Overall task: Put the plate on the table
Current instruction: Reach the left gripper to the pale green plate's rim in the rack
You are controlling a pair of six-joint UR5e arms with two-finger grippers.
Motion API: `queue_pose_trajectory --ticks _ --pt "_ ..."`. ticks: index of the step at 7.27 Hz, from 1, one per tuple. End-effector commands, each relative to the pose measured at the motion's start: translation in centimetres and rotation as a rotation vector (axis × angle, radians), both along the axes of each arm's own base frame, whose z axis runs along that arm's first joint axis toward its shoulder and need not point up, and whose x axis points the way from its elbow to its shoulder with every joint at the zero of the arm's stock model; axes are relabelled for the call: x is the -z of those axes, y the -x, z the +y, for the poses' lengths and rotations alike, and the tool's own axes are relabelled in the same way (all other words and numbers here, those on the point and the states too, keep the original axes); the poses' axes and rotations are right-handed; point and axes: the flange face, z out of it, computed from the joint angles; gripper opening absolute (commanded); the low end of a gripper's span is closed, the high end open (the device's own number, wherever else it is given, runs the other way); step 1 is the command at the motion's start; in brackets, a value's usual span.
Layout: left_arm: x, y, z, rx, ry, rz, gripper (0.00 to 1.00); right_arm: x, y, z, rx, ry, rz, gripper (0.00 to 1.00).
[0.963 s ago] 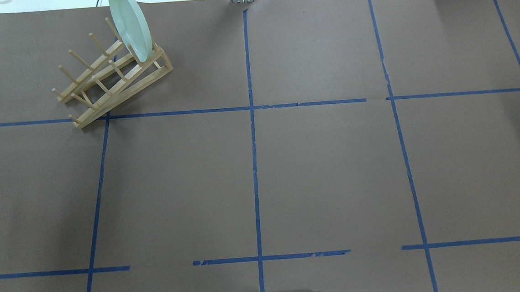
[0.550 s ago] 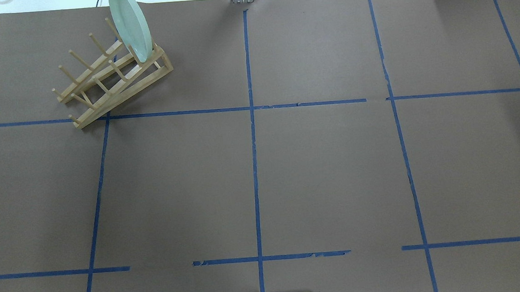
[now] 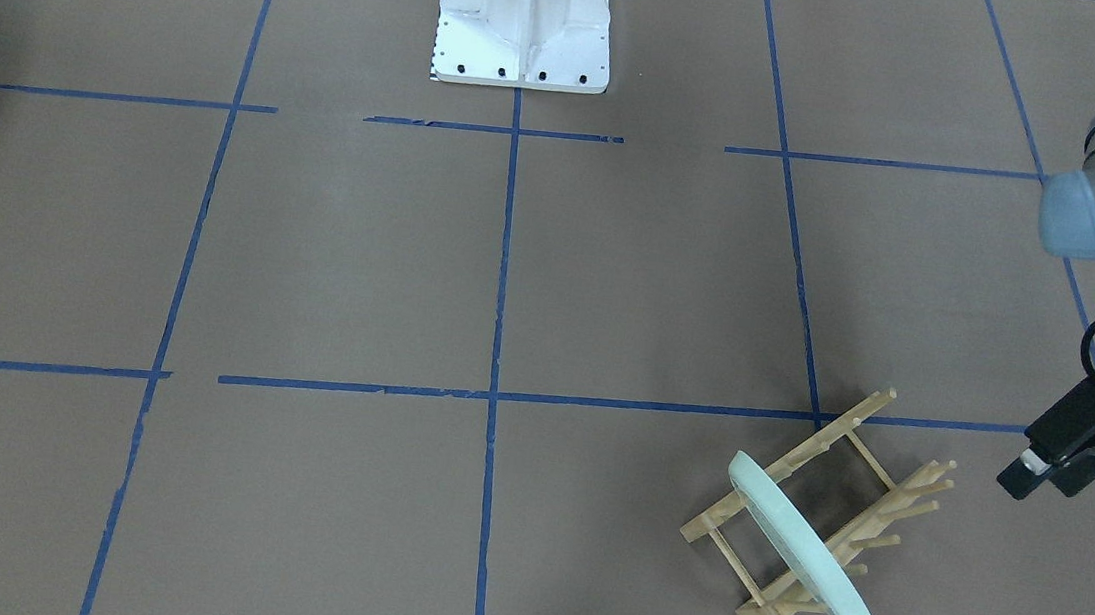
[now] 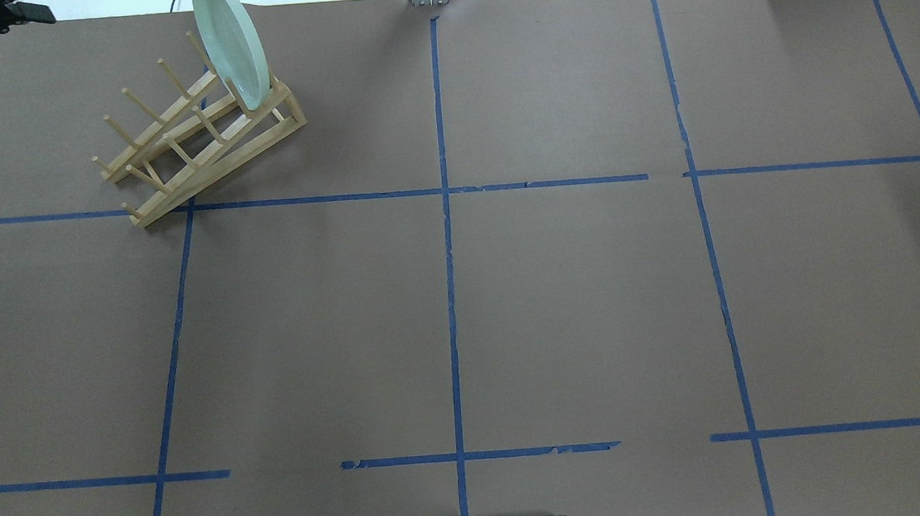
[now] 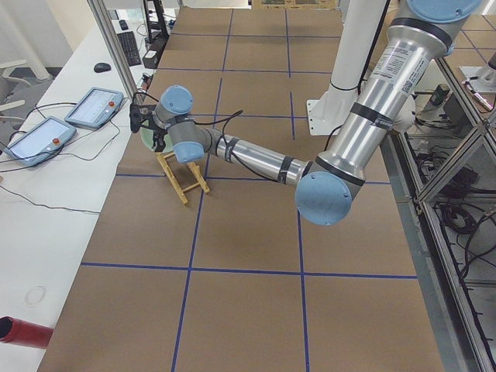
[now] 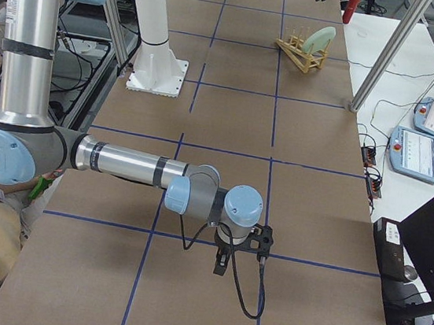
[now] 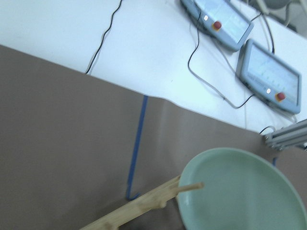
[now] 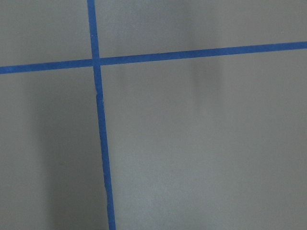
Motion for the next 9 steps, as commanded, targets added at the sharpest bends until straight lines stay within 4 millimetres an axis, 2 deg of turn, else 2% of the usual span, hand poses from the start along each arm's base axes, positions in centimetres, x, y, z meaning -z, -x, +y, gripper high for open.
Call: queue_pose_trajectory --ticks 1,2,4,5,6,7,9 --pt "4.6 -7.3 -4.3 0.098 0.096 0.21 1.0 0.0 0.0 0.0 0.0 0.0 0.0 1.0" --pt "5.3 -7.4 -4.5 0.1 0.139 0.261 1.0 0.1 0.0 -0.1 0.0 -0.001 0.0 1.0" --pt "5.0 -10.0 -3.6 0.06 0.145 0.266 0.97 0.1 0.0 -0.1 0.0 -0.001 0.0 1.0" --pt "4.5 -10.4 -3.5 0.055 0.151 0.261 0.93 0.1 0.0 -0.1 0.0 -0.001 0.0 1.0" --pt "4.6 -10.7 -3.4 0.05 0.149 0.26 0.81 0.1 0.0 -0.1 0.0 -0.001 0.0 1.0" --pt "4.5 -10.7 -3.4 0.05 0.149 0.26 0.73 0.1 0.0 -0.1 0.0 -0.001 0.0 1.0" --pt "4.2 -11.1 -3.4 0.047 0.151 0.254 0.71 0.0 0.0 0.0 0.0 0.0 0.0 1.0"
